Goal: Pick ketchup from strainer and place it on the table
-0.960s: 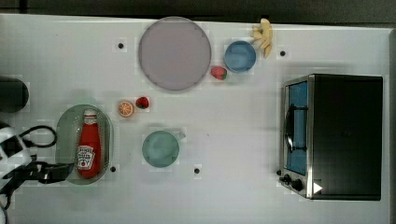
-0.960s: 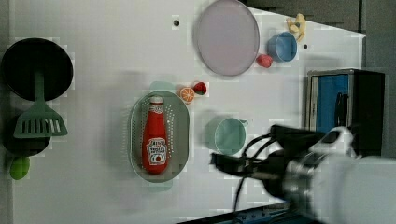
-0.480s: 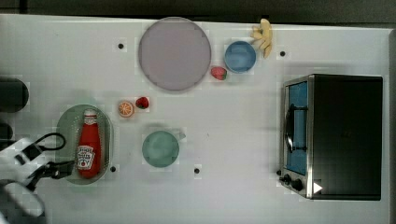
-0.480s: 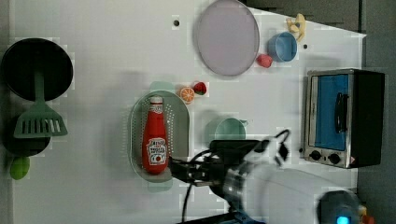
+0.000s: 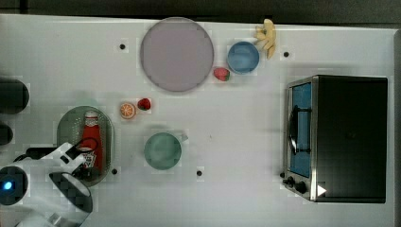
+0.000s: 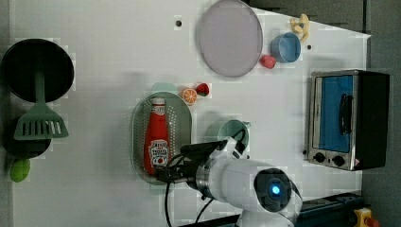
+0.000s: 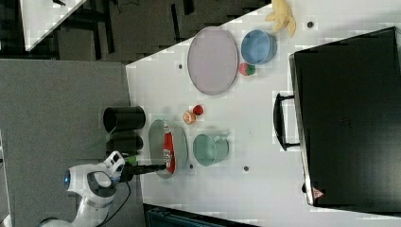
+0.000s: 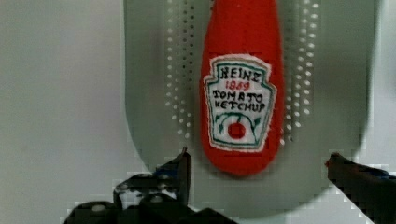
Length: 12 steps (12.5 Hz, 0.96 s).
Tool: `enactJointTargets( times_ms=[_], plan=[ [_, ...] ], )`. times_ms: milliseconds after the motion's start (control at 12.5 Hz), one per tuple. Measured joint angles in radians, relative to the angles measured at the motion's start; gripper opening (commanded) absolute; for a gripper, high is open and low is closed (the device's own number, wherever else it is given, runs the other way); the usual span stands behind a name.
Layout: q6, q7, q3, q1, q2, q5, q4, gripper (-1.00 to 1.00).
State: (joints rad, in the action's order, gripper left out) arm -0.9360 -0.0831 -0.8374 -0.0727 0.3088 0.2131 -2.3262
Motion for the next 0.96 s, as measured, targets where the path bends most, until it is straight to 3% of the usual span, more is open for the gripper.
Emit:
enactJointTargets(
  times_ms=[640, 960],
  plan=[
    [-0.135, -0.076, 0.080, -0.003, 0.220, 0.208, 0.023, 1.00],
    [-0.128, -0.151, 0.121, 0.027, 0.322, 0.270, 0.113, 1.00]
  ],
)
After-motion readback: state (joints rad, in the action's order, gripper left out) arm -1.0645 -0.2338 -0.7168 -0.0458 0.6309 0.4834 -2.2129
